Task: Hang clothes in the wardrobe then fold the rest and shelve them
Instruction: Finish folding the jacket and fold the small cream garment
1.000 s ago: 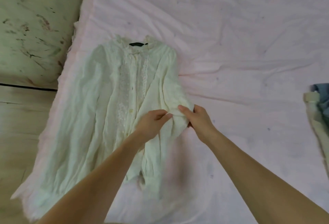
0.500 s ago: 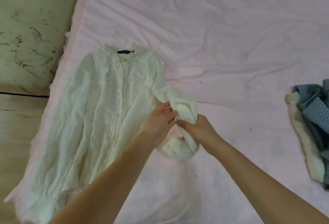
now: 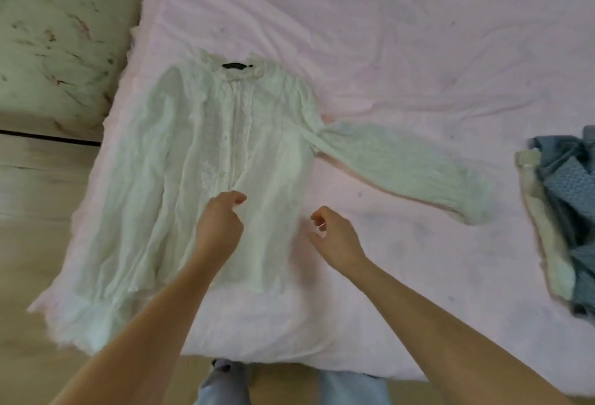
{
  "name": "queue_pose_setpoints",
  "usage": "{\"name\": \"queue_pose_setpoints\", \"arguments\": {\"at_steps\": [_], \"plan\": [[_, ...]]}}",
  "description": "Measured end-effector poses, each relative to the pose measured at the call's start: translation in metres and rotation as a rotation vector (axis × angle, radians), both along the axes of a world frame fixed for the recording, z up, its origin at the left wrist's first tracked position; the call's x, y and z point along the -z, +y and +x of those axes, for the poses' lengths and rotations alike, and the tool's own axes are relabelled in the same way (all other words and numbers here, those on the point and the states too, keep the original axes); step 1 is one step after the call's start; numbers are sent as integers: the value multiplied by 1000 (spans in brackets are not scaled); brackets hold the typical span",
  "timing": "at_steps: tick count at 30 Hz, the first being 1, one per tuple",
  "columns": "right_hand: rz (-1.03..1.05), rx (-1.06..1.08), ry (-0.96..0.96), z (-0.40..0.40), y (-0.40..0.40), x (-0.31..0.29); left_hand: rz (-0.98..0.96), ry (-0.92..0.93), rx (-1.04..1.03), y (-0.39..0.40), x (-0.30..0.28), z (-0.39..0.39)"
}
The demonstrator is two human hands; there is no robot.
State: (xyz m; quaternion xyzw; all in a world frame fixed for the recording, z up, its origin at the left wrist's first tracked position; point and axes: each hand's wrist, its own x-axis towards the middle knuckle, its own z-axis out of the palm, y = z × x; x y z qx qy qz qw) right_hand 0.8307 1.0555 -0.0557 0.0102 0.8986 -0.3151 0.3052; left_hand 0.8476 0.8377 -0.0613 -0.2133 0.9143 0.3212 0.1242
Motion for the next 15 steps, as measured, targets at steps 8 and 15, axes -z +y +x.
{"name": "queue_pose_setpoints", "arguments": {"at_steps": [8,15], "plan": [[161,-277,17,95,-103,37,-396,-257,201,-136,25,107],[155,40,322,91,-134,30,-652,-190,210,-191,19,111]]}}
